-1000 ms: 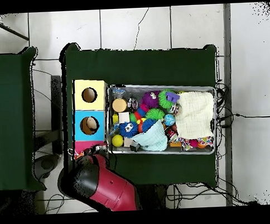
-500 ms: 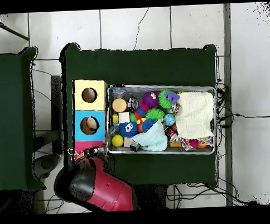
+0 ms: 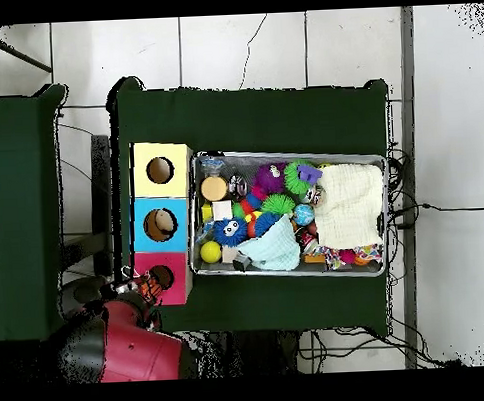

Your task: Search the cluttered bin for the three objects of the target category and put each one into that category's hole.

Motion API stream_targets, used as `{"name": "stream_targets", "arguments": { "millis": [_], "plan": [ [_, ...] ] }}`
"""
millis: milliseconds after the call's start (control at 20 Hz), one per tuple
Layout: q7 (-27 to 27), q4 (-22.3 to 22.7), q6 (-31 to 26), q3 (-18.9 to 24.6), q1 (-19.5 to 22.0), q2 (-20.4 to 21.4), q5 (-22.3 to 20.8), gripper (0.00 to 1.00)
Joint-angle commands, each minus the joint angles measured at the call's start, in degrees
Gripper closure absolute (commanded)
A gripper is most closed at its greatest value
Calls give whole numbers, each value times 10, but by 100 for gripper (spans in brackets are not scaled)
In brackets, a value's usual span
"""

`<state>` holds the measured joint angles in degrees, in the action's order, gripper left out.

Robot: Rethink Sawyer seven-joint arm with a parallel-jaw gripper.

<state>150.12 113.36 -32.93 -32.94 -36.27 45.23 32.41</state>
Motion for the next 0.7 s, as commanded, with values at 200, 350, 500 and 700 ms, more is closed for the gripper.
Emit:
{"name": "stream_targets", "arguments": {
  "millis": [200,350,500,700],
  "plan": [
    [190,-69,-44,-1,-21,-60,19,0],
    [178,-51,-14,9,-17,-60,29,0],
    [167,-32,14,21,-14,-60,40,0],
    [157,-8,55,37,-12,-64,55,0]
  ]
}}
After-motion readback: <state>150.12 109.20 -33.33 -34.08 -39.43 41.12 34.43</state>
